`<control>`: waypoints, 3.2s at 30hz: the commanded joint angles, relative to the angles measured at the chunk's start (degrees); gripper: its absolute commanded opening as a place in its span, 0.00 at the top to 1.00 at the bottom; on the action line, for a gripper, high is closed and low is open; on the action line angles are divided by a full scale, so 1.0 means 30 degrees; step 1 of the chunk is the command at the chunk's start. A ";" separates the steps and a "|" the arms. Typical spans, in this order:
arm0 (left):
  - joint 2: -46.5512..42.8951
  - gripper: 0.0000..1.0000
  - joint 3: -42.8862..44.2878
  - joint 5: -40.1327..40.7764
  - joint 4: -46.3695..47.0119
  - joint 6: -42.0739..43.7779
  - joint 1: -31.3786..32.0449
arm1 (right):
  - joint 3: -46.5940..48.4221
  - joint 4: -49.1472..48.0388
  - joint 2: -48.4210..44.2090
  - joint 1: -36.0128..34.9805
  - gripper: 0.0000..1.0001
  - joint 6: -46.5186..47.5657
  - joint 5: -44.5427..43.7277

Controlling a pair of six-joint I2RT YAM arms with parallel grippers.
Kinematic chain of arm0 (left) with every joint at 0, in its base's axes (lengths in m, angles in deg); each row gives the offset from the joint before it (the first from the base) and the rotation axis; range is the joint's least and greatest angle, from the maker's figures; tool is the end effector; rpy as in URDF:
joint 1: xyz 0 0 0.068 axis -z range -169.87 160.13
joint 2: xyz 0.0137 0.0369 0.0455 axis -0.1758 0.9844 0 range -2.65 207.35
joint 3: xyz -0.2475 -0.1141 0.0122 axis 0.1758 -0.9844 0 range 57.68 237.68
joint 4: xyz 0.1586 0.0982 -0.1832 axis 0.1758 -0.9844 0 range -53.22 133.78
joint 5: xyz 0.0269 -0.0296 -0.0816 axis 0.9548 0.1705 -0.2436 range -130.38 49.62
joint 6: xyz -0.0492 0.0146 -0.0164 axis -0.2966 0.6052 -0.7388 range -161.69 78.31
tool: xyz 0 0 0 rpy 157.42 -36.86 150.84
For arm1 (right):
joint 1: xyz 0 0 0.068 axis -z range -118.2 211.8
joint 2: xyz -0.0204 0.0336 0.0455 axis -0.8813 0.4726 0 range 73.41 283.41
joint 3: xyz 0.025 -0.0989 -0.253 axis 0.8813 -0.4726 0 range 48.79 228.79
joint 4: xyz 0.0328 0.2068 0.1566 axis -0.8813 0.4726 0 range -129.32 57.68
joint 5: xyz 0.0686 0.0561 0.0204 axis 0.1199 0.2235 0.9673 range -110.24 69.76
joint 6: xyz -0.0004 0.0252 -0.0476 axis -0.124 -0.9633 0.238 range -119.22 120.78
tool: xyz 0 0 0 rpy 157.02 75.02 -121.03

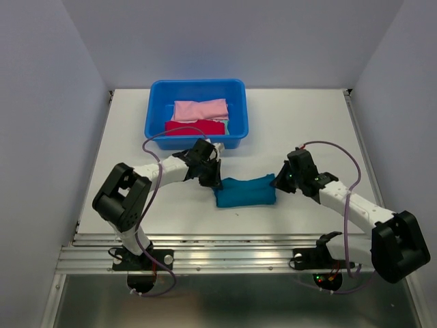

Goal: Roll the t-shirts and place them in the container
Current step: Roll the T-shirt to the center of the board.

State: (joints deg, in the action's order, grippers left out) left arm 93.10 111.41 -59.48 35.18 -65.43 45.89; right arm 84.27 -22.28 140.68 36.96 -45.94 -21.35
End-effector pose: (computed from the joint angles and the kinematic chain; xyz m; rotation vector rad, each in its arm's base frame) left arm 0.2665 -0.2063 0.1736 0.4248 2.5497 -0.8351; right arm 0.2090 0.0959 0.1964 0.4827 2.4494 0.5288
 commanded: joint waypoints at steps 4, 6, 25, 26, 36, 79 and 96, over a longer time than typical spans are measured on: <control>-0.0712 0.87 0.0897 0.0798 -0.1497 0.1616 -0.0116 | 0.1092 -0.0933 -0.0185 -0.0099 0.99 0.0485 -0.0716; -0.1005 0.72 0.0984 0.0972 -0.1673 0.1675 -0.0087 | 0.1033 -0.0933 -0.0127 -0.0099 0.96 0.0514 -0.0512; -0.5721 0.24 0.1659 0.3230 -0.4751 0.0446 0.0235 | 0.2672 0.0621 0.1246 0.0924 0.46 0.1539 -0.2415; -0.5955 0.24 0.1601 0.3171 -0.4605 0.0300 0.0264 | 0.3138 0.0446 0.2236 0.0927 0.47 0.1743 -0.2386; -0.6426 0.24 0.1980 0.3082 -0.4633 0.0210 0.0937 | 0.4375 -0.1983 0.6727 0.1337 0.54 0.2537 -0.0924; -0.2034 0.43 0.4912 1.0463 -0.3112 -0.0722 1.0722 | -0.2042 -0.0640 -0.0156 -0.2237 0.99 -0.6750 -0.3060; -0.0977 0.48 0.2919 1.4012 -0.0151 -0.1957 1.1896 | -0.4592 -0.2016 -0.0302 -0.2237 0.99 -1.0266 -0.3939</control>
State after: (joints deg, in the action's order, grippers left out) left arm 92.01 120.64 -20.50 31.24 -70.57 81.65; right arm 72.36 -27.05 139.76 30.59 -72.93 -30.44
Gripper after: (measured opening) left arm 0.519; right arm 0.028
